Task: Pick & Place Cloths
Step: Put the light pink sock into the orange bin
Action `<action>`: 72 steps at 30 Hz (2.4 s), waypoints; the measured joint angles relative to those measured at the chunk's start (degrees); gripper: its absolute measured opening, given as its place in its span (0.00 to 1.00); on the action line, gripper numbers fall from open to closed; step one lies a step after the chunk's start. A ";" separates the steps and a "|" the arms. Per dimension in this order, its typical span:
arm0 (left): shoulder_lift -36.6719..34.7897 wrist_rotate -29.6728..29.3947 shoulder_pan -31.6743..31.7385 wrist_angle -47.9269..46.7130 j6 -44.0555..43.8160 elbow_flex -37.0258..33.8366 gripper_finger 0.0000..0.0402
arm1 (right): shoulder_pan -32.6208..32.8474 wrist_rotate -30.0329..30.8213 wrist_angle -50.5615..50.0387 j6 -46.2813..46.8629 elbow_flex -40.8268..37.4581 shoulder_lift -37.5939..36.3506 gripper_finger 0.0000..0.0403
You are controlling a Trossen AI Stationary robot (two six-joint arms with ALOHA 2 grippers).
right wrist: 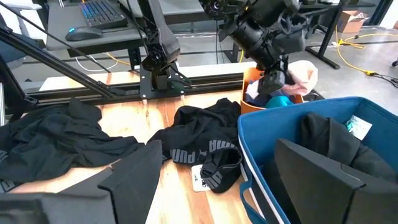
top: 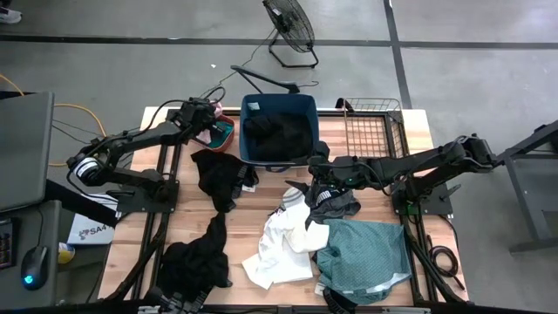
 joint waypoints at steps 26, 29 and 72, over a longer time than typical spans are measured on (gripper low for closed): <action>3.37 7.25 0.02 -5.31 14.23 -0.07 0.00 | 0.00 -0.45 -0.11 1.34 0.00 0.00 0.75; 6.41 8.08 0.02 -4.92 17.16 -0.06 0.00 | 0.00 -0.65 -0.11 1.44 0.00 0.00 0.75; 11.13 5.83 0.42 -29.47 4.96 17.71 0.42 | 0.00 -0.67 -2.26 2.73 -0.04 0.02 0.75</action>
